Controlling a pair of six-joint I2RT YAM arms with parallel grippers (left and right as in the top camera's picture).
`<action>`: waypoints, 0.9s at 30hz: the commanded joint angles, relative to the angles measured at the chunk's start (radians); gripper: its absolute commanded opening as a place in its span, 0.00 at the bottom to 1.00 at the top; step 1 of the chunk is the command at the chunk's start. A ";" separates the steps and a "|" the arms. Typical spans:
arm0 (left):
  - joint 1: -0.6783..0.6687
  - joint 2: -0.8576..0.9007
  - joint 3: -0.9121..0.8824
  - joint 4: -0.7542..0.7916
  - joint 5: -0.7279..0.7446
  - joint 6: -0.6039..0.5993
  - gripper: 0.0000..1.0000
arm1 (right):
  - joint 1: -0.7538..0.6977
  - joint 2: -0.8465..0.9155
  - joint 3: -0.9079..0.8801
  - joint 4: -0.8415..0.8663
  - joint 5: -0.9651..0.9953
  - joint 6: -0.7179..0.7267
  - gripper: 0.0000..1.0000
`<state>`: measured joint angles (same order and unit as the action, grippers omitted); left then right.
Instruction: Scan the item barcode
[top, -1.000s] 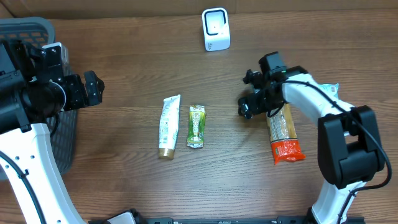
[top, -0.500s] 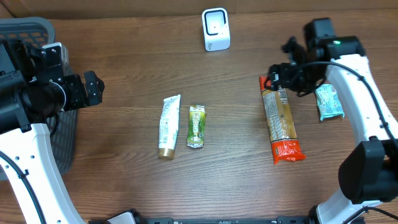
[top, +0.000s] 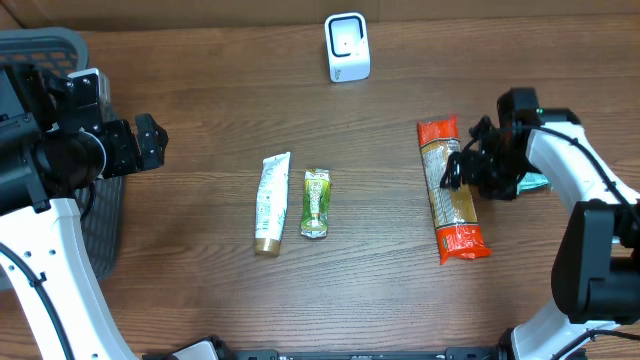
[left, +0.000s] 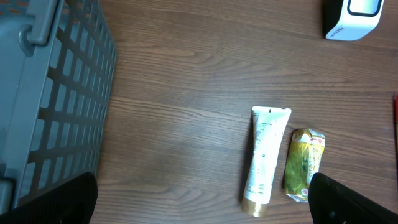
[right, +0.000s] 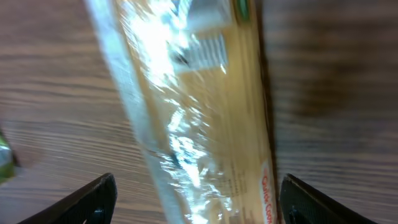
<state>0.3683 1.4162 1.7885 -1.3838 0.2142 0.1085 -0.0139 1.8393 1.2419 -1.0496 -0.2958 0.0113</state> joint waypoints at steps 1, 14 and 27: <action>0.003 0.003 0.014 0.000 0.015 0.015 1.00 | -0.004 0.003 -0.046 0.024 0.007 -0.027 0.85; 0.003 0.003 0.014 0.000 0.015 0.015 1.00 | -0.004 0.003 -0.237 0.178 -0.095 -0.003 0.77; 0.003 0.003 0.014 0.000 0.015 0.015 1.00 | 0.000 -0.011 -0.204 0.220 -0.150 0.019 0.04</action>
<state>0.3683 1.4162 1.7885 -1.3838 0.2142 0.1081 -0.0246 1.8011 1.0111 -0.7971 -0.5022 0.0406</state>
